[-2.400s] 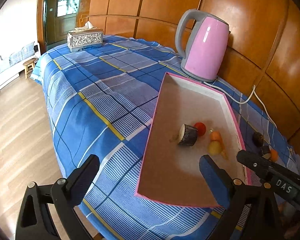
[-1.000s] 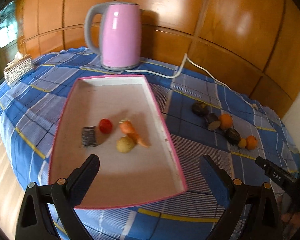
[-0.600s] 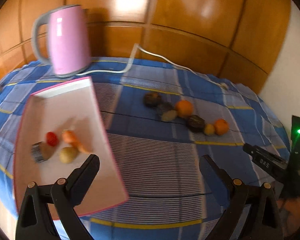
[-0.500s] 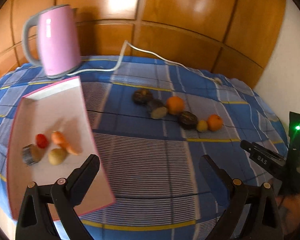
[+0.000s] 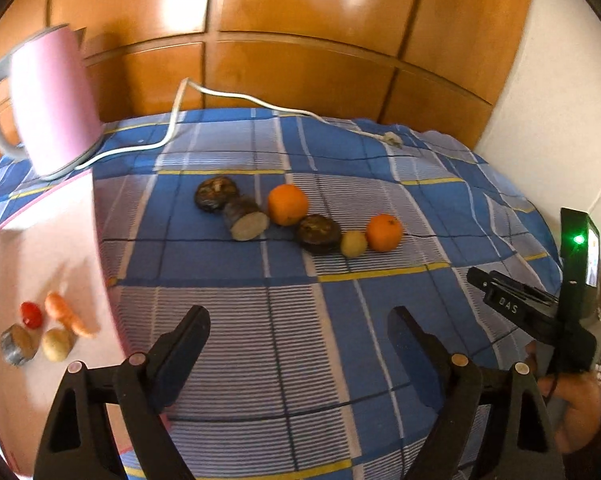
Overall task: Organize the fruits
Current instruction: 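Reach the left gripper to the mandarin on the bed and grasp it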
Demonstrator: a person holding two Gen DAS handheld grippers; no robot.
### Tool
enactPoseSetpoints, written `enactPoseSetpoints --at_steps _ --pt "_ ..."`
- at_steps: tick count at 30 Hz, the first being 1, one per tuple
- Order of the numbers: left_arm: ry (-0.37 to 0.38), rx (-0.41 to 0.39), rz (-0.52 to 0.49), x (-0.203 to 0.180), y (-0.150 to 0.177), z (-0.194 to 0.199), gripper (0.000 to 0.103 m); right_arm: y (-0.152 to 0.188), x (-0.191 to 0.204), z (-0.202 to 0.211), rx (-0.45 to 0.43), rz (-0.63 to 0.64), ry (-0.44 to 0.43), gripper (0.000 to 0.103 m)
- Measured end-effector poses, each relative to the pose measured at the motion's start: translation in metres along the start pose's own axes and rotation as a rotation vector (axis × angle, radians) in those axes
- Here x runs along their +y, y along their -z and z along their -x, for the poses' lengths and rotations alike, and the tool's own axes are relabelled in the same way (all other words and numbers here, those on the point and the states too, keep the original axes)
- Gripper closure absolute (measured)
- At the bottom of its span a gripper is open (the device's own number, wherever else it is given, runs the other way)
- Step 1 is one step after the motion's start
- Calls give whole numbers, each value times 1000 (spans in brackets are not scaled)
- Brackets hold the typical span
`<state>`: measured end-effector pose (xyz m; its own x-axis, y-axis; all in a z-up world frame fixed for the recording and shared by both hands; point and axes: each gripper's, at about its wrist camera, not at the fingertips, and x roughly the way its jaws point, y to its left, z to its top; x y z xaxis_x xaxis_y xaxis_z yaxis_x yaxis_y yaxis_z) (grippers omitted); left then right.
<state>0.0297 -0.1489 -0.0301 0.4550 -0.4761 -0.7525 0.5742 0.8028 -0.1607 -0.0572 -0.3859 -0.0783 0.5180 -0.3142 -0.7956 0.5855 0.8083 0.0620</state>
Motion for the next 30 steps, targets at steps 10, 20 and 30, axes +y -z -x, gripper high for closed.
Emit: enactPoseSetpoints --at_steps 10,20,30 --pt "76 28 -87 -24 -23 -26 33 -2 -32 -7 -2 -71 78 65" --pt "97 59 -254 -64 -59 -70 33 -1 -43 -13 -12 -83 110 61" --pt "50 164 -390 -100 -66 -133 45 0 -43 -13 -19 -76 92 59"
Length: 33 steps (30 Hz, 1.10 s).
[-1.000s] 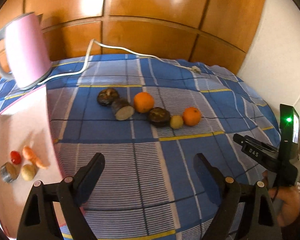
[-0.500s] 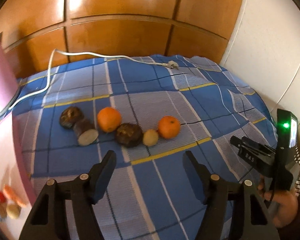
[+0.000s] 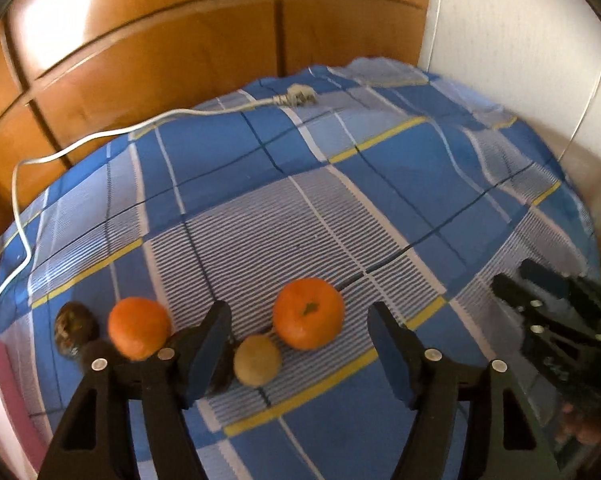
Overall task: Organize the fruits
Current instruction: 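Reach the left gripper to the mandarin on the bed and grasp it, then carry the mandarin with the left gripper into the tray and release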
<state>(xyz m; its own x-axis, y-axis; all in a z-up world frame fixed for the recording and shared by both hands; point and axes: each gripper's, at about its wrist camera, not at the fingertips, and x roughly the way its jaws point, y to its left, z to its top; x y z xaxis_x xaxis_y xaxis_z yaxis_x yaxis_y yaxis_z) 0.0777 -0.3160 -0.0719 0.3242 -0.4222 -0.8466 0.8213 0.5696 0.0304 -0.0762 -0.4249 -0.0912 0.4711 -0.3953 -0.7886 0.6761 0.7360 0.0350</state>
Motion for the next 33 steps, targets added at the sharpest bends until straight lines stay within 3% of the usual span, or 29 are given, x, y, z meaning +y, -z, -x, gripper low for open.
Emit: enactPoseSetpoints --at_steps 1,7,13,21,33 --pt "-5 15 -5 -1 0 -6 64 0 0 0 0 -1 -3 58" --pt "37 -21 56 1 9 5 64 -1 -2 1 0 -10 -13 58" --pt "75 -104 236 24 24 49 64 2 7 6 -32 32 13 58" --pt "-32 -202 402 63 55 105 64 7 18 3 -24 56 0 57" --pt "-318 -264 692 160 135 170 64 7 24 4 -17 57 4 54"
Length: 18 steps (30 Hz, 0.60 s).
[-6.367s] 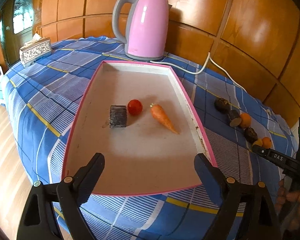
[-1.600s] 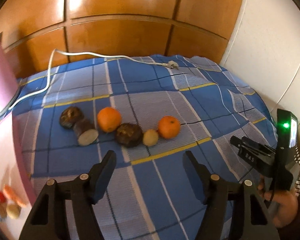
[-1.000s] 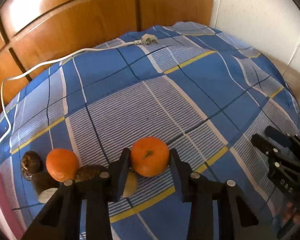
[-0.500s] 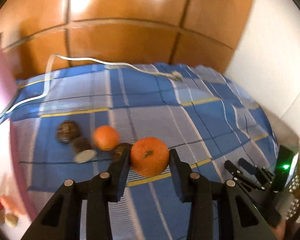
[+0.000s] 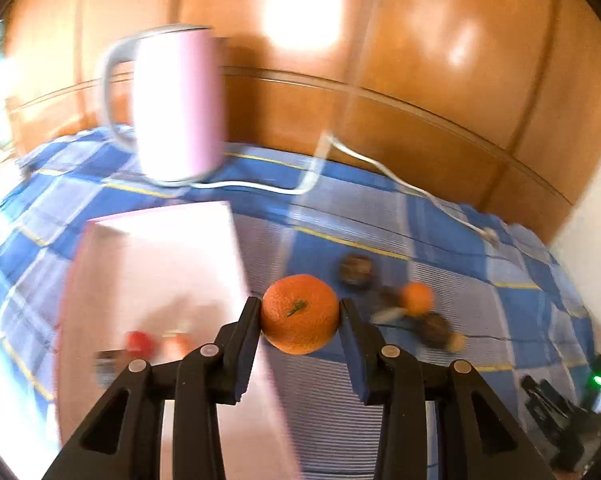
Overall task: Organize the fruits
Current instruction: 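Carry the mandarin with the left gripper into the tray and release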
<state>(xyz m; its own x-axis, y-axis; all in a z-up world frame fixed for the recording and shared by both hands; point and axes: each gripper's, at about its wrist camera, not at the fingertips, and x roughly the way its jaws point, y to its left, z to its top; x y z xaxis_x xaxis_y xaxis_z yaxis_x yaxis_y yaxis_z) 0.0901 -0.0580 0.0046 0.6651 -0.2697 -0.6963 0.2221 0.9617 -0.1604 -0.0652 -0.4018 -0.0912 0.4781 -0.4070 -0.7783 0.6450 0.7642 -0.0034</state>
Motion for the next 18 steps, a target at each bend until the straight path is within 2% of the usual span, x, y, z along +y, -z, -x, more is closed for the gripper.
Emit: enactPoseSetpoints --at_steps 6,18 --pt "-84 -2 77 52 5 5 64 4 18 4 -1 47 -17 54" --pt "-149 25 153 102 8 -7 63 10 39 12 5 112 -24 54"
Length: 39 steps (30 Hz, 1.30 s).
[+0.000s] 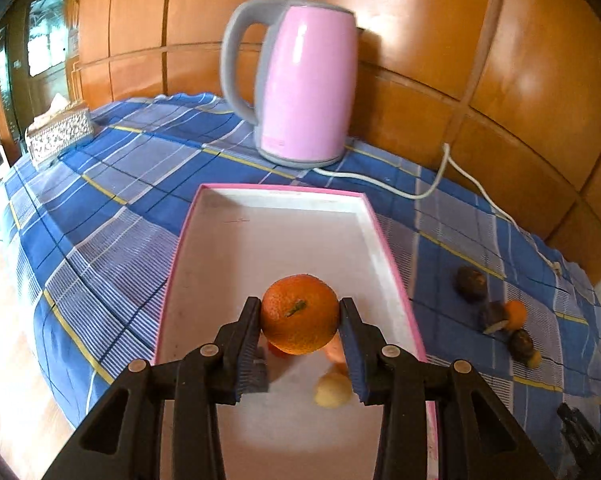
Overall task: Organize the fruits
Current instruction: 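Carry the mandarin with the left gripper into the tray and release, then reach the right gripper toward the dark round fruit on the bed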
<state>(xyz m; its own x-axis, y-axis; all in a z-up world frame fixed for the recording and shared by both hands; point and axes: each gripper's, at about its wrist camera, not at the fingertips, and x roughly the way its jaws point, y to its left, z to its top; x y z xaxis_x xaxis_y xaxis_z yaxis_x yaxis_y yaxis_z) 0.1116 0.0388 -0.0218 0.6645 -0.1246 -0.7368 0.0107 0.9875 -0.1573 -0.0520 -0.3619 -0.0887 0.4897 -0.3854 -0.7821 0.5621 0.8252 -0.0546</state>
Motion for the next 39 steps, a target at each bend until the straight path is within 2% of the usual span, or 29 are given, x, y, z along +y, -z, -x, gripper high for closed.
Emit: enactPoseSetpoints --at_steps 12,16,18,20,22,28,39 --pt "-51 43 74 39 -16 -33 62 2 7 2 9 27 -12 54" --pt "-66 3 64 40 -18 -26 49 2 8 2 9 32 -15 54" --pt "-64 -1 66 40 -18 -23 48 2 9 2 9 32 -16 54" --pt "-65 -9 67 38 -16 -18 43 2 9 2 9 30 -18 54" --pt "-75 -20 79 37 -12 -11 33 2 9 1 9 29 -19 54" --pt "-73 -29 87 33 7 8 23 2 8 1 11 24 -25 54" --pt "-70 -37 48 24 43 33 17 4 7 1 12 19 -34 54"
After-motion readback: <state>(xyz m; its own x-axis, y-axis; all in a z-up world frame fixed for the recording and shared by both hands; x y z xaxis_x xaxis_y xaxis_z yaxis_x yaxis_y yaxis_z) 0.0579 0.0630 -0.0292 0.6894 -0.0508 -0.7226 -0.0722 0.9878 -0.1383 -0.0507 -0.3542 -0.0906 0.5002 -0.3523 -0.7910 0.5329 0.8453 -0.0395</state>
